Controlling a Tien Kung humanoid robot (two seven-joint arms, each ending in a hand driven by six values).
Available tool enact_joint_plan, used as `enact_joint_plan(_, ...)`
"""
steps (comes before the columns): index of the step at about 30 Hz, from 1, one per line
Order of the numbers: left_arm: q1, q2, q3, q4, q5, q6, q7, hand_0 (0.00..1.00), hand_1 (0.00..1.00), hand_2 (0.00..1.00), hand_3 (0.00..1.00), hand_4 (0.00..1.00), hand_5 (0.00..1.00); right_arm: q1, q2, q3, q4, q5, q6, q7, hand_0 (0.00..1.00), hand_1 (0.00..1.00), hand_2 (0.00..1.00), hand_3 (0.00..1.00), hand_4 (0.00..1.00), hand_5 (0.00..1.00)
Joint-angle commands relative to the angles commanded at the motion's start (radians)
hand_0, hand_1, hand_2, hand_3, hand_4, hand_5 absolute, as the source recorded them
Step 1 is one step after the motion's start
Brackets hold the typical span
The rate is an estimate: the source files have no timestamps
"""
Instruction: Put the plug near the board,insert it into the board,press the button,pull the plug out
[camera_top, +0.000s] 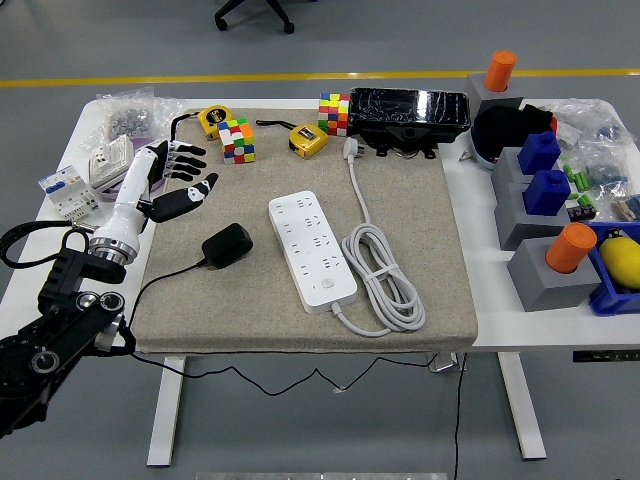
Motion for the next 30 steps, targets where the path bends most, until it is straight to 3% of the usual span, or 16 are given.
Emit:
enact_joint_plan(13,0.008,0.015,-0.01,-0.013,0.003,-0.01,0.011,0.474,0.515,0.521,0.557,0.762,0.144,0.006,-0.003,-0.001,0.002,-0.004,0.001,0.0,0.575,0.635,0.624,0.549,0.89,0.423)
enact_joint_plan(30,0.026,0.013,-0.033,-0.026,0.014,-0.021,0.023,0.473,0.51,0.521,0.554,0.76,0.145,-0.002,0.008,0.02,0.003,-0.012,0.0,0.001,0.575,0.635,0.623,0.549,0.89,0.423)
